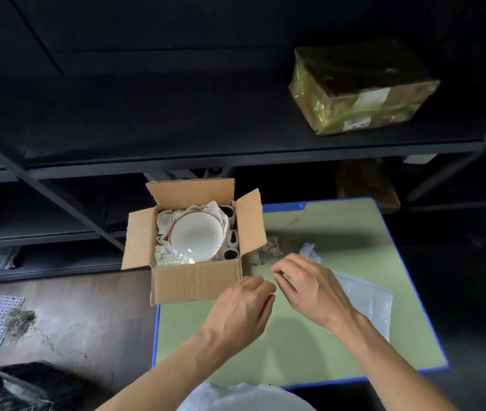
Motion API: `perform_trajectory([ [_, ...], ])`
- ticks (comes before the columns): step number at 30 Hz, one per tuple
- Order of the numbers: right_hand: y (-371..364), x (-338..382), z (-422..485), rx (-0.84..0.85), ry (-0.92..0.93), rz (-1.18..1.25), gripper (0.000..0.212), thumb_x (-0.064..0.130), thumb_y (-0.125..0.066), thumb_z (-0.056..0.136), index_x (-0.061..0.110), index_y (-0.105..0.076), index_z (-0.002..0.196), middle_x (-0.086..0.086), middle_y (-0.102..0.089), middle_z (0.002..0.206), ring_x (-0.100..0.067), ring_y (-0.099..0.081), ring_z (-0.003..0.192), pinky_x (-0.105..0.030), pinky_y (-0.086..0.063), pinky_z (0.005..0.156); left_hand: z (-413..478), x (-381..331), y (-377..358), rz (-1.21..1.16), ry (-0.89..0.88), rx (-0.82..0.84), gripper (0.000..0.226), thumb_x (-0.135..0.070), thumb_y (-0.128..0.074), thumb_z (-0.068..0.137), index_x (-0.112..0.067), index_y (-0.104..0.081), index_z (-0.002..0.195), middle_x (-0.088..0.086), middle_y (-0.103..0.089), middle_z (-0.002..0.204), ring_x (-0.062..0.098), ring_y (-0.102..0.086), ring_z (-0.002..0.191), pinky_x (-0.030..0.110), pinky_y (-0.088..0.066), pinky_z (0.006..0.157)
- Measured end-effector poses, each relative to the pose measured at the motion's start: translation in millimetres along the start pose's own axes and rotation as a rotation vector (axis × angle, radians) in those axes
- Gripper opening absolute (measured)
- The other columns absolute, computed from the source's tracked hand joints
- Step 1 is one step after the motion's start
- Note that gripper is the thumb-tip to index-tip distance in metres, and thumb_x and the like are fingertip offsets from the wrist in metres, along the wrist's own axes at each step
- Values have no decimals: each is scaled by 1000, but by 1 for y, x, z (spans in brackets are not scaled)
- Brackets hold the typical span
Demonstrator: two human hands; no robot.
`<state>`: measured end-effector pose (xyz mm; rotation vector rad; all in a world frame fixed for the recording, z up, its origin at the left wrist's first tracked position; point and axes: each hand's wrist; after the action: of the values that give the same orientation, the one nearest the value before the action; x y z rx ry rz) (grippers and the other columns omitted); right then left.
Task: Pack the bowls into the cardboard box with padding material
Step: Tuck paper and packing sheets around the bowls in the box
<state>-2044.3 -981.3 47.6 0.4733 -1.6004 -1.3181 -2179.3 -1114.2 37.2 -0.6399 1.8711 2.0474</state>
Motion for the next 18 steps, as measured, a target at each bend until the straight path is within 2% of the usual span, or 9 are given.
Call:
perform_trajectory([
  [2, -5, -25, -7, 52, -89, -8, 13, 26, -57, 97, 25, -65, 106, 11, -63, 103, -17, -61, 95, -30, -47, 67, 6, -7, -20, 6, -13, 58, 27, -30, -38, 101, -16, -61, 100, -1, -56, 95, 19, -56, 82, 35, -48, 70],
  [4, -10, -47, -11, 132, -156, -20, 24, 25, -57, 97, 23, -65, 119, 7, -64, 116, -18, -59, 110, -35, -51, 78, 12, -14, -37, 35, 10, 112, 30, -31, -36, 100, -16, -61, 108, 1, -57, 105, 20, -57, 90, 37, -51, 75],
  [8, -20, -73, -4, 258, -174, -28, 39, 23, -55, 97, 23, -56, 136, 2, -58, 133, -20, -53, 126, -38, -49, 91, 22, -21, -56, 98, 140, 199, 34, -31, -38, 101, -14, -53, 126, 4, -51, 123, 23, -52, 106, 38, -48, 91],
  [14, -39, -80, 44, 351, -53, -135, 59, 24, -58, 94, 30, -35, 148, -7, -48, 131, -29, -51, 117, -42, -52, 82, 26, -22, -62, 127, 392, 221, 54, -34, -38, 102, -17, -24, 151, 4, -30, 150, 25, -43, 125, 37, -49, 96],
  [18, -54, -82, 84, 388, -84, -100, 45, 46, -39, 100, 37, -39, 145, -10, -53, 132, -34, -54, 118, -46, -54, 84, 25, -18, -65, 132, 491, 255, 60, -36, -36, 103, -17, -14, 156, 10, -25, 155, 26, -40, 130, 41, -51, 94],
])
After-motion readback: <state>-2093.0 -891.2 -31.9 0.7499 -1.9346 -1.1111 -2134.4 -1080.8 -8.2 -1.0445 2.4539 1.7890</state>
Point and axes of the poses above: each hand's wrist, its own z-axis towards the middle knuckle, its own y-axis out of the back of the hand, x = y × z
